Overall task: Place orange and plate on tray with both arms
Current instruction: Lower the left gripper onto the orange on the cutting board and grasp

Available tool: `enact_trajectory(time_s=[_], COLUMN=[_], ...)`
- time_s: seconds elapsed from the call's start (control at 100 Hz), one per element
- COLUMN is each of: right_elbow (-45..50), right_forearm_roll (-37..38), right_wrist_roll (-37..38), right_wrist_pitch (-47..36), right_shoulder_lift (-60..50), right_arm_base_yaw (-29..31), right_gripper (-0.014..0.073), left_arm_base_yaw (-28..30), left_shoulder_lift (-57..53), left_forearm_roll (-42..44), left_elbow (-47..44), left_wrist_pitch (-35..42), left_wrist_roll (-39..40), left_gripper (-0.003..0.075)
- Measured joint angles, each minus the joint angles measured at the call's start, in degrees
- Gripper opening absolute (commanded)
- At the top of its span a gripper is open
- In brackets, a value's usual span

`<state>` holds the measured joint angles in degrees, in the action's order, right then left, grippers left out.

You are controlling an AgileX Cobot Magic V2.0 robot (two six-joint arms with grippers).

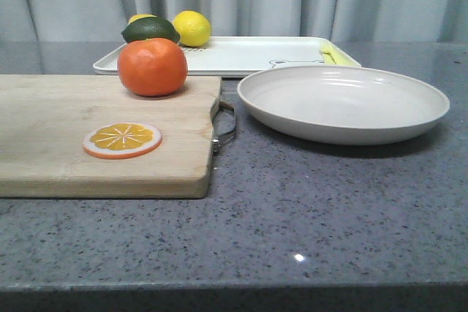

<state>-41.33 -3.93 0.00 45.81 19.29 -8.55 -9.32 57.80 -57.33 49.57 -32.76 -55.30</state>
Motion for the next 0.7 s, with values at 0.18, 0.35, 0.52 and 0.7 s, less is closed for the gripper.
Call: enact_trajectory(time_s=[0.18,0.35,0.52,0.7], right_elbow=[0.0,0.0,0.0,0.0], right_forearm_roll=[0.0,0.0,0.0,0.0], right_wrist_roll=[0.0,0.0,0.0,0.0], right_wrist_pitch=[0.0,-0.02,-0.02,-0.02], right_shoulder_lift=[0.0,0.0,0.0,0.0], right_arm_base_yaw=[0.0,0.0,0.0,0.0], right_gripper=[0.0531,0.0531,0.0531,0.0531], left_arm_base_yaw=[-5.81,-12.26,-15.01,-15.19], left_shoulder_lift=[11.37,20.31,27.19,30.86], left_forearm_roll=[-0.98,-0.71,-0.62,-0.62], left_elbow=[5.82,10.38,12.96,13.31], left_wrist_pitch=[3.69,8.14,11.89,14.45], left_wrist_roll=[-2.96,-3.75,-3.83,-3.83], left_gripper=[0.0645,0.0645,0.0645,0.0645])
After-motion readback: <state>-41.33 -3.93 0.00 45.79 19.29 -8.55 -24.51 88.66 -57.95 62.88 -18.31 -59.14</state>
